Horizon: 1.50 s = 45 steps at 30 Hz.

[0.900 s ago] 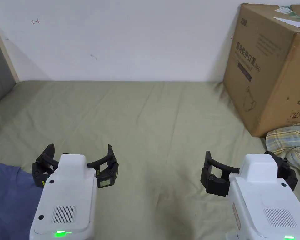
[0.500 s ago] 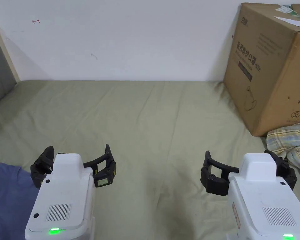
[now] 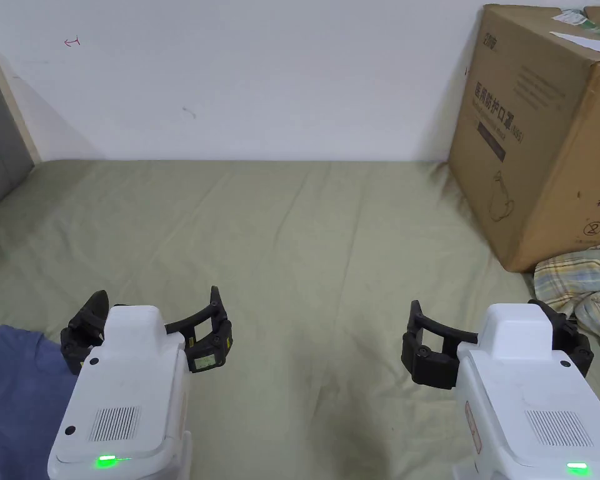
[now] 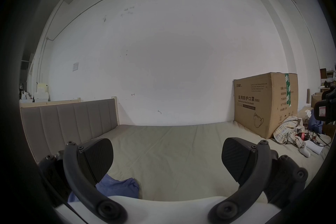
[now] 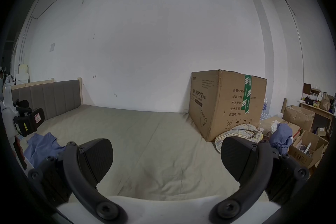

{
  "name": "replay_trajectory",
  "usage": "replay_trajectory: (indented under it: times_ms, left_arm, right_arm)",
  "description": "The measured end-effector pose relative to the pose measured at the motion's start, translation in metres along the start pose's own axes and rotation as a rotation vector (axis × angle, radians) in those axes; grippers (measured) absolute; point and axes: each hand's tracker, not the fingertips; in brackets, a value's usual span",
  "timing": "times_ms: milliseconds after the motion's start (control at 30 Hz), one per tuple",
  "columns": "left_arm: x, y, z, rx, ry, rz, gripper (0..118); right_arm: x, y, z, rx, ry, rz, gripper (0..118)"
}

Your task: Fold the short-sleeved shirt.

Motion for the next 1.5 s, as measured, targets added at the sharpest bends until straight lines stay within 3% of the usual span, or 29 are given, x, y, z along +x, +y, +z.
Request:
replay_trajectory:
  times_ms: [700,767,800,867,900,933,1200,1500]
  left_arm:
    - [0.003,0.006,-0.002,-0.012,-0.002,-0.033,117]
    - [0.002,0.009,-0.001,-0.019,-0.016,-0.02,103]
    - [0.002,0.01,0.0,-0.021,-0.026,-0.013,86]
    - [0.002,0.011,-0.002,-0.037,-0.02,-0.008,33]
    - [0.002,0.011,-0.003,-0.047,-0.014,-0.01,15]
    - [0.0,0.012,-0.004,-0.053,-0.014,-0.004,4]
    - [-0.04,0.014,0.002,-0.067,0.052,0.055,0]
    - [-0.143,0.015,0.037,-0.077,0.291,0.032,0]
  right_arm:
    - [0.0,0.004,-0.001,-0.011,-0.011,-0.001,114]
    - [0.001,0.005,-0.001,-0.015,-0.002,-0.004,105]
    - [0.001,0.006,-0.001,-0.013,0.003,-0.001,94]
    - [-0.001,0.007,-0.003,-0.017,0.0,0.019,44]
    - [-0.002,0.008,-0.005,-0.02,-0.003,0.029,18]
    - [-0.003,0.008,-0.006,-0.02,-0.005,0.035,2]
    - [-0.027,0.017,-0.019,-0.003,0.084,0.037,0]
    - [-0.122,0.036,-0.038,0.045,0.328,0.034,0]
